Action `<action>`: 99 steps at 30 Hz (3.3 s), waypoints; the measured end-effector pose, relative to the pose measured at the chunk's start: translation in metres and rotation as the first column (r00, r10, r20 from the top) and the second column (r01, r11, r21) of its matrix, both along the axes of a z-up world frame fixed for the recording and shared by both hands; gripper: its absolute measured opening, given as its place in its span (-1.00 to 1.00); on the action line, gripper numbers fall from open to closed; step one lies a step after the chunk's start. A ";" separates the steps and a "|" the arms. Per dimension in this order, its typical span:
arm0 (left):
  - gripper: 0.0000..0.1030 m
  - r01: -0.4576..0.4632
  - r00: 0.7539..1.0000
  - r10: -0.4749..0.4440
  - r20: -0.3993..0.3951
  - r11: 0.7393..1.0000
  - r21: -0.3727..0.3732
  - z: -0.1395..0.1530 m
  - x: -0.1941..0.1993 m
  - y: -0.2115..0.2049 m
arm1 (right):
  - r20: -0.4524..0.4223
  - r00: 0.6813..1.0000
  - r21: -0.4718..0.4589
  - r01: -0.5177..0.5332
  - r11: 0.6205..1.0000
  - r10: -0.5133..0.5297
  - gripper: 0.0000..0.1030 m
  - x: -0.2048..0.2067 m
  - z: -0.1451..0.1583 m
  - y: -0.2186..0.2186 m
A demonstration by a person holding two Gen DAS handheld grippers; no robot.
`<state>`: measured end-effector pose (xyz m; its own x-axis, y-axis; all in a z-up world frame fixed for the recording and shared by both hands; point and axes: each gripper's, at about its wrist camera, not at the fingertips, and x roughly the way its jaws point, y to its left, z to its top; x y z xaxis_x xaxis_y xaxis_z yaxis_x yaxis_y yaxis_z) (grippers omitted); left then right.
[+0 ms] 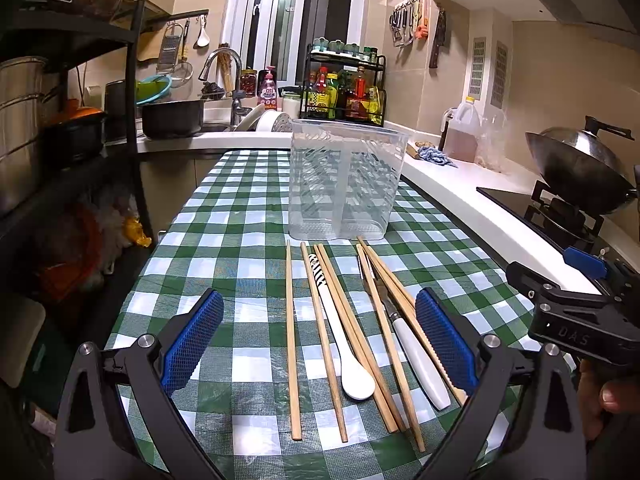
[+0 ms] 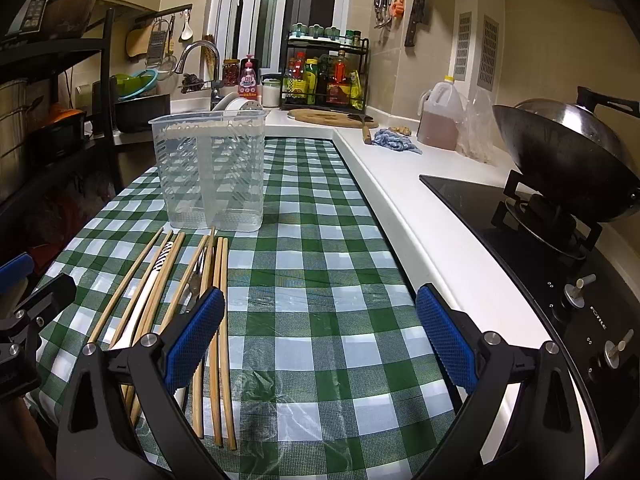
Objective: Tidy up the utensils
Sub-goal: 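Lower both tools and grasp one wooden chopstick each, then lift chopsticks with both tools and carry them over the clear container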
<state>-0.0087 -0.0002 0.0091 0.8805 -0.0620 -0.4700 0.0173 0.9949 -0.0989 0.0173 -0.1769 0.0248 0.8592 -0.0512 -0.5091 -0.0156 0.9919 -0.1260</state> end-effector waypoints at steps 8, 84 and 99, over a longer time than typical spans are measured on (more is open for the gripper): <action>0.82 -0.010 1.000 0.010 -0.001 1.000 0.008 -0.001 0.000 0.001 | 0.017 1.000 -0.008 0.004 1.000 -0.003 0.65 0.000 0.001 0.000; -0.87 -0.003 0.998 -0.004 0.055 0.993 0.115 0.045 -0.031 0.015 | 0.044 0.978 0.105 -0.207 0.973 0.203 -0.88 -0.019 0.058 0.001; -0.87 0.020 0.997 -0.019 0.078 1.000 -0.009 0.110 0.021 0.045 | 0.081 0.973 0.156 -0.229 0.961 0.218 -0.88 0.016 0.116 0.014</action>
<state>0.0127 0.0450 0.1192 0.9131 -0.0835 -0.3991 0.0444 0.9934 -0.1061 0.0330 -0.1631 0.1405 0.8695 0.2248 -0.4398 -0.2365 0.9712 0.0290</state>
